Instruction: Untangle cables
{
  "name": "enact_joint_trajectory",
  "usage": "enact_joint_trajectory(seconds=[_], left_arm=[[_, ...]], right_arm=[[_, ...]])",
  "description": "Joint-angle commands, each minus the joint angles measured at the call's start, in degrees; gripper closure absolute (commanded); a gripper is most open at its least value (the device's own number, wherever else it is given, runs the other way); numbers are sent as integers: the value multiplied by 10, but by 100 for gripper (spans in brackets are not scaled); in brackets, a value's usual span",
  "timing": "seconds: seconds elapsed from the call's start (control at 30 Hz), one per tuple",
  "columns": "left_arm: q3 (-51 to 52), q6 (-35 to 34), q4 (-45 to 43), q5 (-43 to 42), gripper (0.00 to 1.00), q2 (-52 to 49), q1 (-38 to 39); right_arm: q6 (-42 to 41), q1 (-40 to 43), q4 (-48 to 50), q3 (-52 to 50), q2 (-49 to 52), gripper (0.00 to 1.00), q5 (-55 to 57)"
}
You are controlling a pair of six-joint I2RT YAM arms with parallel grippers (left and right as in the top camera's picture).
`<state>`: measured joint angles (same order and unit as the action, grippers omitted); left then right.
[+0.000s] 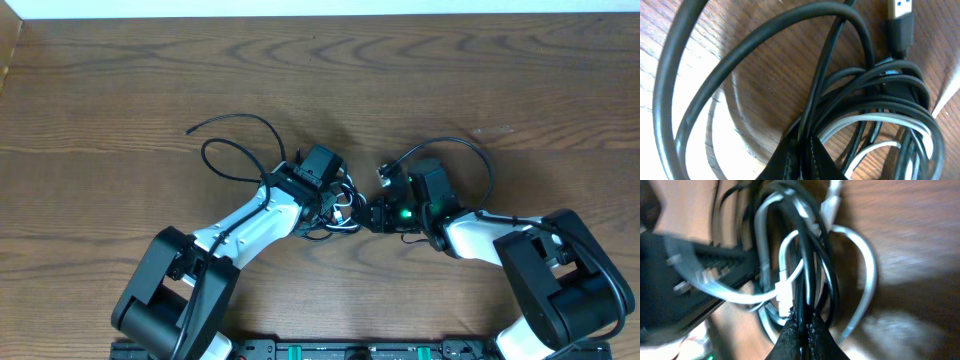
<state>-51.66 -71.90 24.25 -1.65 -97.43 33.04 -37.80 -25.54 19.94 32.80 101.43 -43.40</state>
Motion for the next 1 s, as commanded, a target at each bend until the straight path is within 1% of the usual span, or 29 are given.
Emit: enact_joint_trajectory(seconds=[0.0,0.03,0.07,0.13,0.23,0.4,0.53,0.77,0.97], left_arm=[[5,17,-5,-15,92,-10,9],[5,20,-5,-5,92,-10,9],[5,23,-5,15,91,-10,9],[5,23,-6,36,88,-10,8],[5,23,-12,53,87,-10,2],[5,23,-9,61,87,-10,-15],[5,23,-4,73,88,-10,-33],[5,23,9,88,87,-10,-75],[5,23,36,88,87,-10,-132]], right_arm=[[44,5,19,0,4,99,-189],[57,12,24,0,4,99,-223],[83,27,39,0,4,99,-297],[103,41,52,0,4,99,-355],[114,54,61,0,4,99,-394],[122,78,67,0,4,99,-419],[120,108,91,0,4,99,-461],[104,190,92,0,4,99,-461],[104,253,93,0,4,99,-461]])
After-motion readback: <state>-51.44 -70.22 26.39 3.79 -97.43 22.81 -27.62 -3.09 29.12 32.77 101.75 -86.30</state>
